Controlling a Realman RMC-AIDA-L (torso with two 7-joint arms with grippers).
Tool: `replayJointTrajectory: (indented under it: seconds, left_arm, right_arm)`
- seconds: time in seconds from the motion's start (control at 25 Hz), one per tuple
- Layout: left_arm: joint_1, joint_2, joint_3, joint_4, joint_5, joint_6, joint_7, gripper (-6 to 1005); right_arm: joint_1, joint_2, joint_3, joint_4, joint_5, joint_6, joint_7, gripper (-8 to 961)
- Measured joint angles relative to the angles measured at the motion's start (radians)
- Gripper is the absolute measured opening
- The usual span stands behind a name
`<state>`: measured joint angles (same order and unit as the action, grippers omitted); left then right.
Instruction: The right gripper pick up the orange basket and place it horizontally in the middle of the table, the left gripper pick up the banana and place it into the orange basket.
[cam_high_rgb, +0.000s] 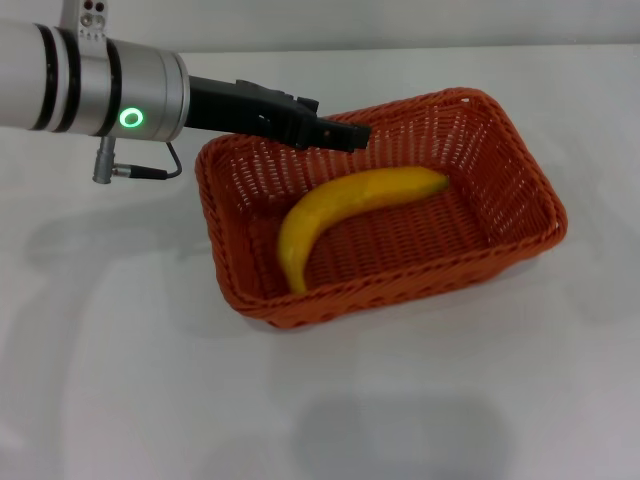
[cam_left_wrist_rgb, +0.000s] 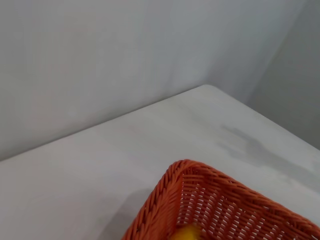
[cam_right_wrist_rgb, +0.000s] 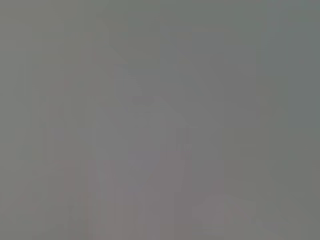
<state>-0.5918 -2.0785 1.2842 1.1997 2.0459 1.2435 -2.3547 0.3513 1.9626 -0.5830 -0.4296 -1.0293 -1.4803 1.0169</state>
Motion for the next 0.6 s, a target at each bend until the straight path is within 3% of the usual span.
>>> replayJointTrajectory:
  seconds: [0.12,0.24,0.44,0.6]
  left_arm:
    - [0.008,-0.001,0.0,-0.001,-0.023,-0.02,0.049,775]
    - [0.045,-0.003,-0.001,-0.004,-0.143,-0.106,0.174,831]
    - [0.15,-0.005,0.003,-0.013,-0.531,-0.263,0.565,885]
    - [0.221,-0.007,0.009,-0.063,-0.896,-0.266,0.922,880]
  right_arm:
    - [0.0,0.0,0.0,0.0,0.0,-0.003,-0.001,869]
    - [0.0,0.001,0.0,0.0,0.0,-0.005,-0.002,869]
    - [0.0,0.002,0.0,0.001,-0.005,-0.006,-0.002,869]
    - [-0.005,0.002,-0.005,0.002,-0.008,-0.007,0.001,869]
